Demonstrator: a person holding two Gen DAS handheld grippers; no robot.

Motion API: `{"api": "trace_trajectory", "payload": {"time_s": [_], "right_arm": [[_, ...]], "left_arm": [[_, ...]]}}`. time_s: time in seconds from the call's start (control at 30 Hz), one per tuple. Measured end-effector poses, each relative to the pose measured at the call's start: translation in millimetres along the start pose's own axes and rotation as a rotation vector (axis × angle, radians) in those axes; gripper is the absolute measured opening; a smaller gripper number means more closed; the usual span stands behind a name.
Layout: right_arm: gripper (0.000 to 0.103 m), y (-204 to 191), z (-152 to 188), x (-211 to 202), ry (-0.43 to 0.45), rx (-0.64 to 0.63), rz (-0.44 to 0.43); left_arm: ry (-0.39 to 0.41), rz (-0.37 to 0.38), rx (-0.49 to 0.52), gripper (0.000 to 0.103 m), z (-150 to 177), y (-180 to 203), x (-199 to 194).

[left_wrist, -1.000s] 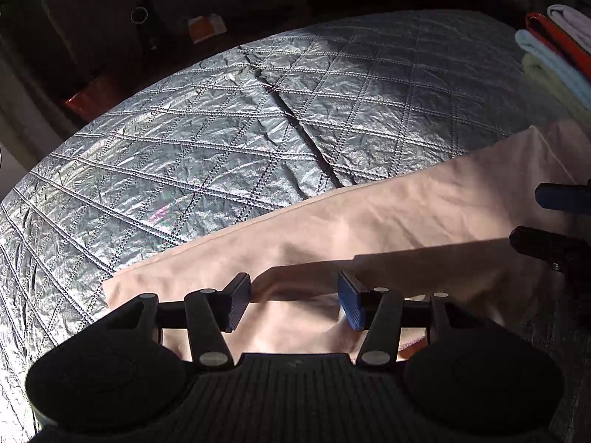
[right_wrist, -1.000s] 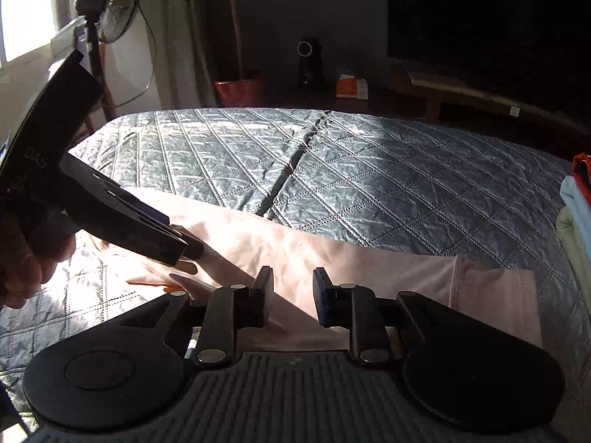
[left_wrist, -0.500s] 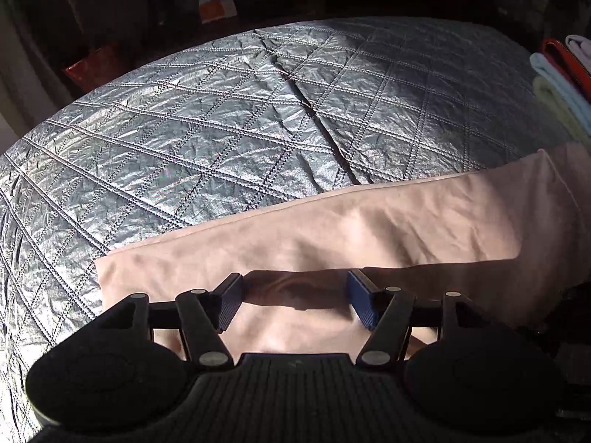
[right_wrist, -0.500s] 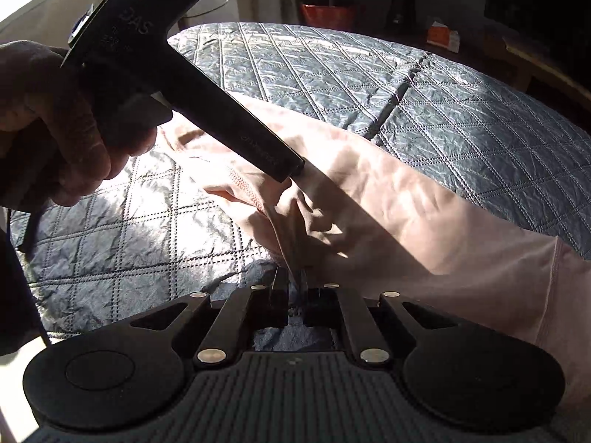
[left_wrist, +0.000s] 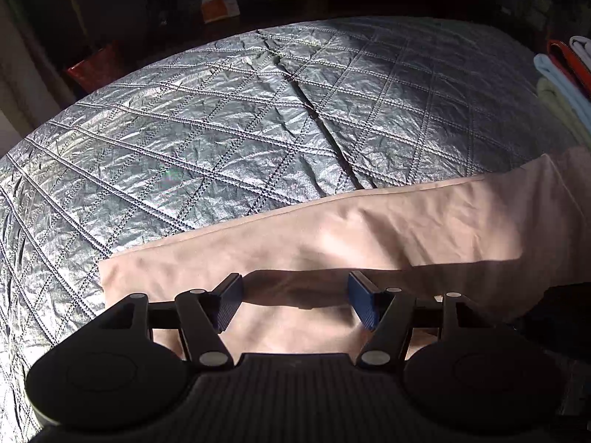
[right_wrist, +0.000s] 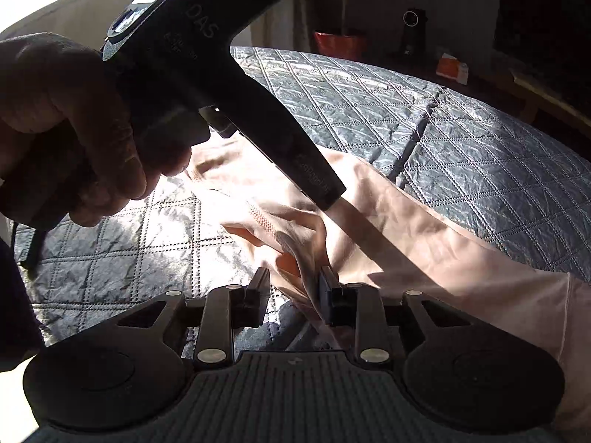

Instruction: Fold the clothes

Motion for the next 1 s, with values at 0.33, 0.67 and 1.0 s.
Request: {"api": "trace_trajectory", "payload": {"time_s": [0.33,0.67,1.0], "right_arm": [[0.051,124,89,-105,0.187,0.919,0.217],[0.057,159,112,-99,0.181,1.063,0.159],[0.067,175,62,-15,0.061,0.782,0.184]], "left_arm": [[0.123,0.094,0.013,0.053,-10,28,-32],[0.100,0.198,0.244,0.055,26,106,-32],[0.089,0.005,0.188,0.064,19,80,0]]}}
Point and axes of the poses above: each gripper's, at about its wrist camera, not at the fingertips, and x roughly the way its jaws point, y to its right, z to its underside, the point moved 3 cm from there along x, roughly the way its jaws point, and after that the axes turned 12 degrees about -x, right-handed, at the moved point
